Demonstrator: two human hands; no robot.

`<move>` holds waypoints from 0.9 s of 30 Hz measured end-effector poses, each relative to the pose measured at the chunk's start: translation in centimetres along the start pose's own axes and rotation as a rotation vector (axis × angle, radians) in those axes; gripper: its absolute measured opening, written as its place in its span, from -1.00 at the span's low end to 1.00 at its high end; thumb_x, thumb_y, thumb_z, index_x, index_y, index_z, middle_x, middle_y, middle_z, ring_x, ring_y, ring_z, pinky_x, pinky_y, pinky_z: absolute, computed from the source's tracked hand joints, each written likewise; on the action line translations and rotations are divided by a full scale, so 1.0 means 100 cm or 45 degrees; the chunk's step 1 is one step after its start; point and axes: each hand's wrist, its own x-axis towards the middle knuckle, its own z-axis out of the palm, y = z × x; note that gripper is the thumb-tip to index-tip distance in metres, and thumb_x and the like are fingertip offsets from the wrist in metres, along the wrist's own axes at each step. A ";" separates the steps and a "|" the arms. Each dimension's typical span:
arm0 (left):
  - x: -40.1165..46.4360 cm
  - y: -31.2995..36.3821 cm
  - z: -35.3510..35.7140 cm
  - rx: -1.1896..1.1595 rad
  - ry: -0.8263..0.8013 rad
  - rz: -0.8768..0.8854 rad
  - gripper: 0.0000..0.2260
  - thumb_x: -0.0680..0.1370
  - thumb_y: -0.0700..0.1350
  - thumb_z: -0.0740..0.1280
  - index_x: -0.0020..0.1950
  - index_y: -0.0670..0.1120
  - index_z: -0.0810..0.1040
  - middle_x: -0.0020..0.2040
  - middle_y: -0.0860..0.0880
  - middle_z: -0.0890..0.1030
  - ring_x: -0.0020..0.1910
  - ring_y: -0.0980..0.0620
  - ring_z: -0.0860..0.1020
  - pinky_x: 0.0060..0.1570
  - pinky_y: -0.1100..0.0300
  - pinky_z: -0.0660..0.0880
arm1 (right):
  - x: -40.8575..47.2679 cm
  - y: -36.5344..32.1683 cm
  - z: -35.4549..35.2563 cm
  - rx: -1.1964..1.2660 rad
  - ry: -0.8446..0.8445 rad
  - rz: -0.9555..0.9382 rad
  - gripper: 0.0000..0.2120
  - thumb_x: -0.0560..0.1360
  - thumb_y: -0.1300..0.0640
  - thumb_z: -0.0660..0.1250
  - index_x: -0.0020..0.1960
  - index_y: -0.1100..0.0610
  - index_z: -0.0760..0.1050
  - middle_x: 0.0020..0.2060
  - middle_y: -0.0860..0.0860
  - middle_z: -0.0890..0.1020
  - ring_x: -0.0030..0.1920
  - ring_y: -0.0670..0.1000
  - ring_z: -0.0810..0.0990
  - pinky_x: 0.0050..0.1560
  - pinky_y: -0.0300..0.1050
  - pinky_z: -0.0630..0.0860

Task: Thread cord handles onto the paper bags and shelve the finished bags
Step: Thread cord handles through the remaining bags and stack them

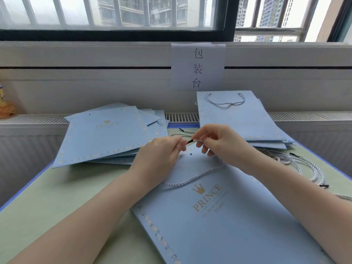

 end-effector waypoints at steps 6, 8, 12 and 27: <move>0.000 -0.002 0.002 -0.102 -0.054 0.055 -0.80 0.58 0.09 0.21 -0.06 0.03 0.56 -0.20 0.15 0.51 -0.15 0.09 0.49 -0.08 0.08 0.47 | -0.003 -0.003 0.005 0.128 -0.045 -0.043 -0.72 0.55 0.39 0.12 -0.09 0.15 0.56 -0.25 0.04 0.60 -0.34 -0.13 0.52 -0.27 -0.31 0.50; 0.000 -0.003 0.003 -0.106 -0.054 0.054 -0.80 0.59 0.06 0.19 -0.04 0.03 0.57 -0.20 0.15 0.47 -0.14 0.09 0.47 -0.06 0.06 0.46 | -0.002 -0.003 0.006 0.102 0.003 -0.074 -0.72 0.55 0.39 0.13 -0.09 0.14 0.56 -0.25 0.03 0.59 -0.35 -0.15 0.51 -0.29 -0.31 0.49; -0.001 -0.001 0.003 -0.085 0.004 0.057 -0.79 0.59 0.09 0.18 -0.04 0.06 0.57 -0.17 0.07 0.49 -0.15 0.04 0.50 -0.11 0.07 0.45 | -0.004 -0.004 0.005 0.014 -0.061 -0.112 -0.85 0.57 0.25 0.22 -0.02 0.18 0.57 -0.24 -0.02 0.61 -0.31 -0.18 0.53 -0.27 -0.33 0.46; 0.005 0.001 -0.011 -0.581 -0.227 -0.427 -0.88 0.55 -0.13 0.33 -0.07 -0.10 0.66 -0.13 -0.07 0.68 -0.25 0.09 0.56 -0.26 0.33 0.46 | -0.003 0.004 0.004 -0.486 0.042 -0.279 -0.93 0.51 0.22 0.34 -0.10 0.11 0.60 -0.24 -0.13 0.59 -0.19 -0.16 0.53 -0.16 -0.50 0.37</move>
